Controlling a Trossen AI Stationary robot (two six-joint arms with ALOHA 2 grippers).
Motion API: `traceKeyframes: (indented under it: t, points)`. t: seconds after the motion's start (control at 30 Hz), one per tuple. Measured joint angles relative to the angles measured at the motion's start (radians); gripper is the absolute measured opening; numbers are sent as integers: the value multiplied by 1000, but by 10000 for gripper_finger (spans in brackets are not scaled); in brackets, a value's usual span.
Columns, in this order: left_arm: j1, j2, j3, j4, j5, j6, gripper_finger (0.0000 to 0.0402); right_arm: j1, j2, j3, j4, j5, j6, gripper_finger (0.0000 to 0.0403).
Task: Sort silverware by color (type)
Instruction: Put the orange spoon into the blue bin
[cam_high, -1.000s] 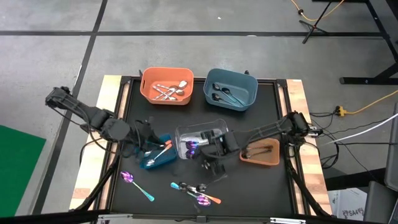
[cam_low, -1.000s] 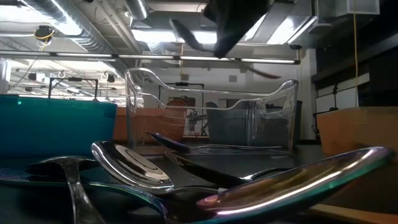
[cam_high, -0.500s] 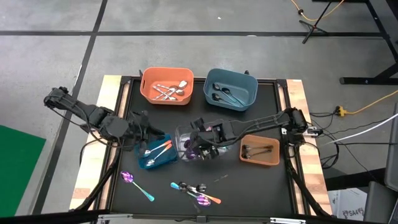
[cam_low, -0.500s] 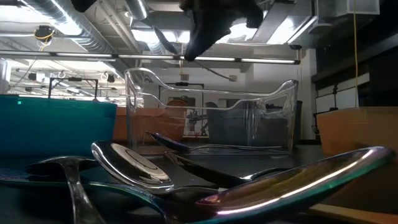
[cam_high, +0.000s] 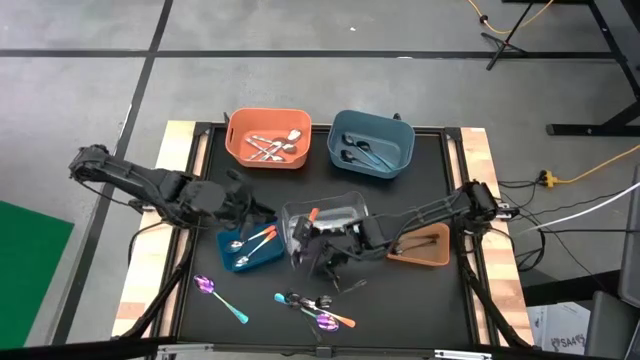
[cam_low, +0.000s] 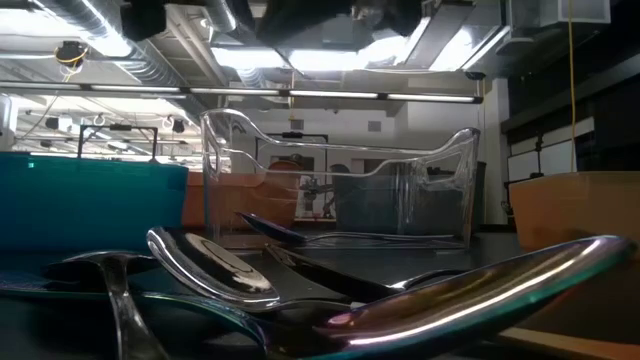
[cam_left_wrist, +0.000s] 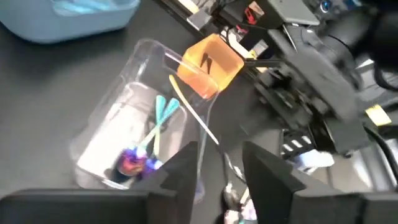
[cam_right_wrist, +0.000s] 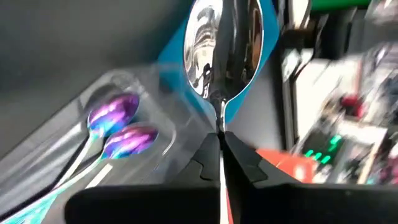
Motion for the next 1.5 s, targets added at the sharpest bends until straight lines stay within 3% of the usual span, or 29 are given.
traceKeyframes:
  t: [0.27, 0.67, 1.33, 1.5]
  points:
    - [51, 127, 0, 130, 52, -210, 140, 52, 0, 0, 131, 0, -160, 0]
    - [48, 265, 0, 246, 179, -301, 139, 59, 0, 0, 186, 0, -199, 0]
    - [48, 275, 0, 253, 306, -325, 139, 60, 0, 0, 228, -67, -249, 0]
    - [48, 275, 0, 253, 312, -319, 119, 59, 0, 0, 228, -79, -249, 0]
